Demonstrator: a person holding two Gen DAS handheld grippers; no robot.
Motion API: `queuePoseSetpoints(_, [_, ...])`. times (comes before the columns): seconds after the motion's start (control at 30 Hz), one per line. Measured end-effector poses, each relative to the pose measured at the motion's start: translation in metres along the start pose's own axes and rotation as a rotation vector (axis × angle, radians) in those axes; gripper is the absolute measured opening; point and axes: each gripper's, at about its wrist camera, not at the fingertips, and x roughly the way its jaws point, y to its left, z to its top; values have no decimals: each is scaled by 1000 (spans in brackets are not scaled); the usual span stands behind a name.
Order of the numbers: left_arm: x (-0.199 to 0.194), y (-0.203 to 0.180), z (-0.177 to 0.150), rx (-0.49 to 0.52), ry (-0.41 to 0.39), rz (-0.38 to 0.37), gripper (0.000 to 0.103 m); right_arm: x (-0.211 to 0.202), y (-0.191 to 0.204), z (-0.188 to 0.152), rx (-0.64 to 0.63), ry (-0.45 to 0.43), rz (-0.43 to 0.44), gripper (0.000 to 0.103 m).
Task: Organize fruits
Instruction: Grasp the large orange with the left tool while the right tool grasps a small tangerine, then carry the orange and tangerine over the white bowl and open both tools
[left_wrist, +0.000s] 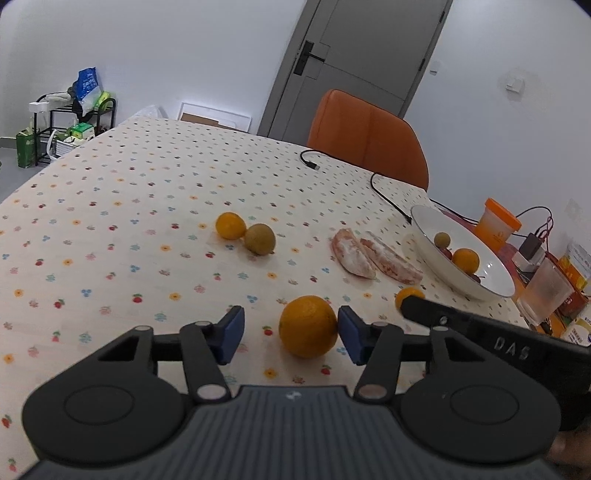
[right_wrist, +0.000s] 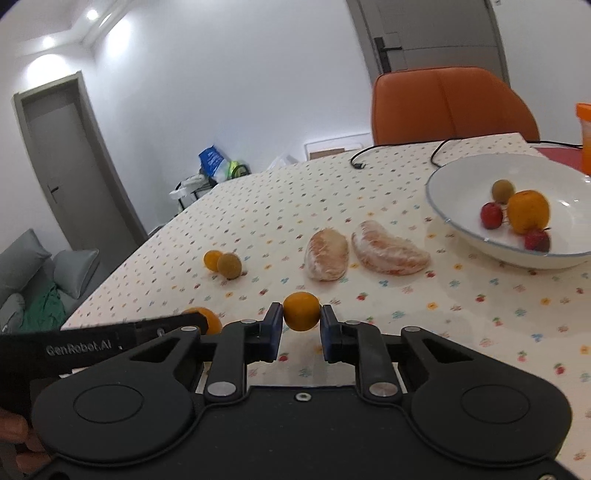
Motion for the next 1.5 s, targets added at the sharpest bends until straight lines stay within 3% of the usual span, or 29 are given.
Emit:
queuePoseSetpoints(0.1, [2, -3, -2, 2, 11, -18, 47, -6, -4, 1, 5, -13, -7, 20])
queuePoseSetpoints(0.17, [3, -4, -3, -11, 15, -32, 34, -9, -5, 2, 7, -20, -7, 20])
queuePoseSetpoints(0.2, [3, -5, -3, -11, 17, -36, 33, -10, -5, 2, 5, -23, -7, 20])
queuePoseSetpoints(0.57, [-1, -22, 17, 13, -28, -7, 32, -27, -23, 11, 37, -67, -32, 20])
queuePoseSetpoints(1.5, [35, -113, 42, 142, -43, -104, 32, -73, -113, 26, 162, -182, -184, 20])
